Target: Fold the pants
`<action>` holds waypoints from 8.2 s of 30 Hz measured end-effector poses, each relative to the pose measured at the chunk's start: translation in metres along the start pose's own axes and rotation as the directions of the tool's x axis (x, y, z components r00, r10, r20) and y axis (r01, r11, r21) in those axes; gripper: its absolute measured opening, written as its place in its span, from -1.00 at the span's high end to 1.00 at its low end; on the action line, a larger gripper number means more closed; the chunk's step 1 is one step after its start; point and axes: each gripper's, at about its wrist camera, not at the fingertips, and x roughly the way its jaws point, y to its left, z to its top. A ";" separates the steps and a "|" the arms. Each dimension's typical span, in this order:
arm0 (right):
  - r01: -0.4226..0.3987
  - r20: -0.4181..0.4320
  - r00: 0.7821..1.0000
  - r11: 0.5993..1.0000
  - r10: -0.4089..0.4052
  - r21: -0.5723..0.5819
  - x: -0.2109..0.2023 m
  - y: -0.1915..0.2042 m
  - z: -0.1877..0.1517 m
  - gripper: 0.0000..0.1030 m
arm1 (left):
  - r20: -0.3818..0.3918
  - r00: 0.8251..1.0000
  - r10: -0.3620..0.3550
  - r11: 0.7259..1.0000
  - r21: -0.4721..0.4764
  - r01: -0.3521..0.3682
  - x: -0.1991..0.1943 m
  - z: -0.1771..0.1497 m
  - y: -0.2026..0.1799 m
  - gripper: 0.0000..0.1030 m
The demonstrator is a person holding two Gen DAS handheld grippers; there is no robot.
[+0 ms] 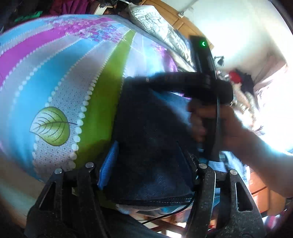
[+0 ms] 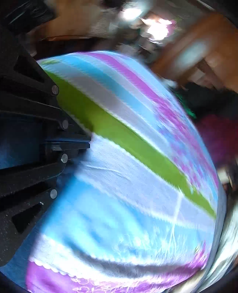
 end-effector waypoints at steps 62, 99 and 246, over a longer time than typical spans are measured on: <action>0.652 0.557 0.714 0.110 -0.424 -0.750 -0.061 0.188 -0.276 -0.52 | 0.110 0.981 0.158 0.899 -0.426 -0.097 -0.093 -0.045 0.088 -0.27; 0.677 0.577 0.730 0.265 -0.366 -0.687 -0.091 0.195 -0.216 0.71 | -0.144 0.986 -0.086 0.992 -0.101 0.071 0.006 0.056 0.028 -0.32; -0.320 0.479 0.876 0.817 0.061 0.481 -0.450 -0.343 -0.426 -0.15 | -0.491 0.845 -0.214 0.904 0.228 0.362 0.164 -0.103 -0.253 -0.44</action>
